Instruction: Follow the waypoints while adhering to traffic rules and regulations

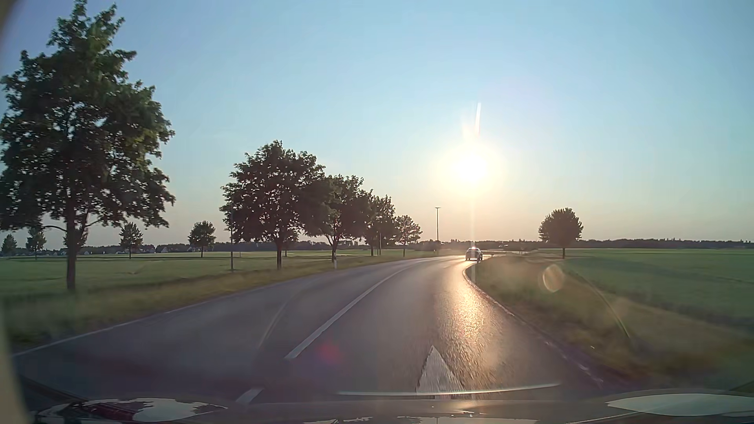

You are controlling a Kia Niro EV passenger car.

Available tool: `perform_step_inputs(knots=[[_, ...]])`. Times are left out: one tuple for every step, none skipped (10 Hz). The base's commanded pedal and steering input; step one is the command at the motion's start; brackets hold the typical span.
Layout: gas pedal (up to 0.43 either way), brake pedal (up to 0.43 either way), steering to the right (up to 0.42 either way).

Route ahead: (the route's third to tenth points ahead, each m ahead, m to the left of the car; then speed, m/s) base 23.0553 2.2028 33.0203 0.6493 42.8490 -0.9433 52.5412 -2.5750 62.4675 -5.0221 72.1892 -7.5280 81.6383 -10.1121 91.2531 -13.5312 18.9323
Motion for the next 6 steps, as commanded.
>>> perform_step_inputs(knots=[[0.169,0.012,0.023],[0.150,0.018,0.022],[0.098,0.018,0.022],[0.059,0.012,0.022],[0.059,0.012,0.022],[0.039,0.012,0.022]])
